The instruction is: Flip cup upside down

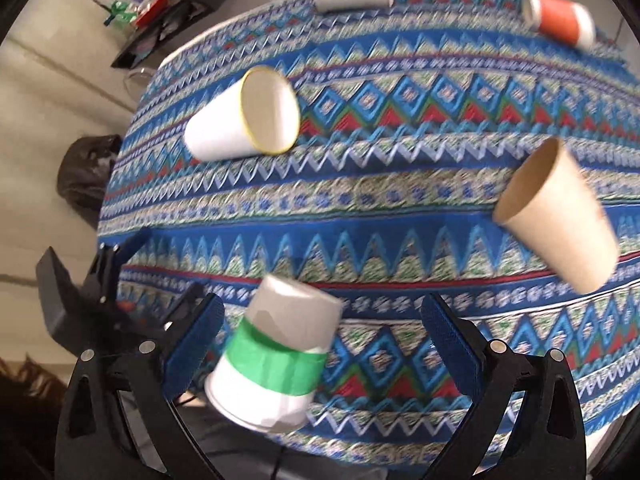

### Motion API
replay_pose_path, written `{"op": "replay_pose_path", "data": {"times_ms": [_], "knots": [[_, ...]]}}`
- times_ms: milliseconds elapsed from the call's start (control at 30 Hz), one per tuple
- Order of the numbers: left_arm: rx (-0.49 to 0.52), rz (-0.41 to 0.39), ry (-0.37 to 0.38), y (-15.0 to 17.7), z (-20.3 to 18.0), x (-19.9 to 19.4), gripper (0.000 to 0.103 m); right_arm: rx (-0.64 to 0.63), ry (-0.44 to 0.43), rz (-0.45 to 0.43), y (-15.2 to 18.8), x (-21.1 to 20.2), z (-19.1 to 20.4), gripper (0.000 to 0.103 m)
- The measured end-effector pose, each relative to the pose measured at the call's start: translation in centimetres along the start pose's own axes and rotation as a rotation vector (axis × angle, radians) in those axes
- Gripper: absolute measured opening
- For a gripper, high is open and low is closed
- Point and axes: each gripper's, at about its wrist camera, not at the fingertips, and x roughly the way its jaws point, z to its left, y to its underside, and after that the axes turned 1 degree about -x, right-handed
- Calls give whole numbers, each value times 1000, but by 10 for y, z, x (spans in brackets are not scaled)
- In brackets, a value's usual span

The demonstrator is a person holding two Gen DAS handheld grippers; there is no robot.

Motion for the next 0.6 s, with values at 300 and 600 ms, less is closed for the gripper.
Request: {"op": "replay_pose_path", "data": {"times_ms": [300, 600], "knots": [[-21, -33, 7, 0, 4, -7, 97, 78, -69, 192, -11, 35, 2, 94], [-26, -46, 20, 0, 5, -10, 97, 116, -198, 280, -14, 56, -10, 58]]}}
